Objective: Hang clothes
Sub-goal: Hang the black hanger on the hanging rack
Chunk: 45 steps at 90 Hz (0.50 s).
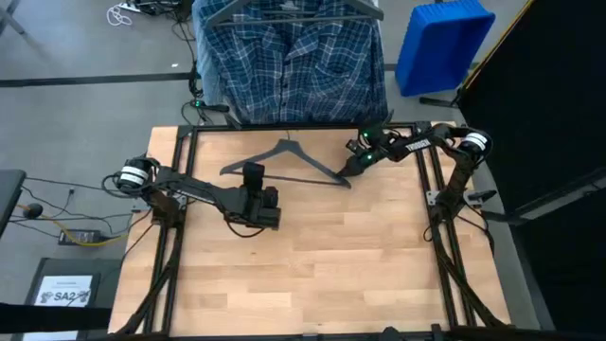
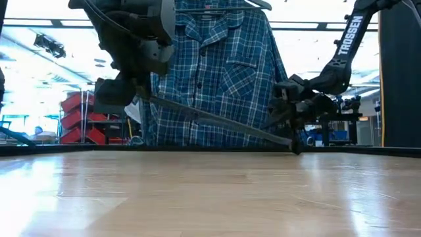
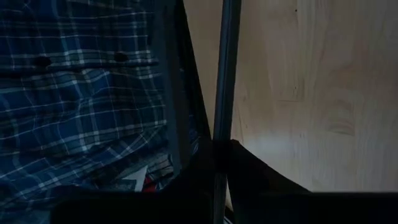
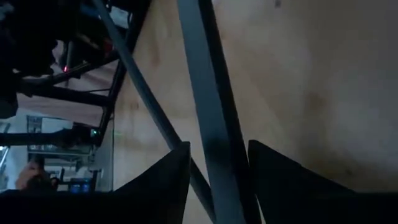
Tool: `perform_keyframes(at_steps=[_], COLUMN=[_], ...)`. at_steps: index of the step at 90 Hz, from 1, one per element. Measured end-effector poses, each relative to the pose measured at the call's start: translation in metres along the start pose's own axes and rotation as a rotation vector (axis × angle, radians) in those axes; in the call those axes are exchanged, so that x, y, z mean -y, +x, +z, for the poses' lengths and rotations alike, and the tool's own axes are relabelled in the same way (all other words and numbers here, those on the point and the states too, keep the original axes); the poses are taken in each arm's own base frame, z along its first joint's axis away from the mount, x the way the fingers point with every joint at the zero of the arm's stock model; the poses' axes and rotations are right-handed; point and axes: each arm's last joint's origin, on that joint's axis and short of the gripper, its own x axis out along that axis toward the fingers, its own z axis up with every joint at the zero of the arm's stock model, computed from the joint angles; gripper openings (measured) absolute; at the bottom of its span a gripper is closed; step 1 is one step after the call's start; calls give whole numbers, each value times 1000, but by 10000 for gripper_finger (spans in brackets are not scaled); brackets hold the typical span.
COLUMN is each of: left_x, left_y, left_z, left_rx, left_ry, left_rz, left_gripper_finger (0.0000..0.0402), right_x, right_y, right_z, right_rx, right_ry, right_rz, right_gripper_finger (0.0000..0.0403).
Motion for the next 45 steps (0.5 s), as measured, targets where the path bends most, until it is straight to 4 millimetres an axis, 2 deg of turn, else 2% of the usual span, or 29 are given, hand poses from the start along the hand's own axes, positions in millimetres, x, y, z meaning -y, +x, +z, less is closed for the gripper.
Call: perform_keyframes(at_steps=[22,45], left_x=[0,0], left_y=[0,0], left_z=[0,-1], left_rx=[-1,-3], left_ry=[2,5], left_rz=[0,-15], left_gripper_finger=[0,0], right_x=[-7,-13], right_y=[6,13], right_z=[-9,-8], right_rx=[-122,-127], right_ry=[56,30], right_rz=[167,189], right_gripper_finger=[113,56])
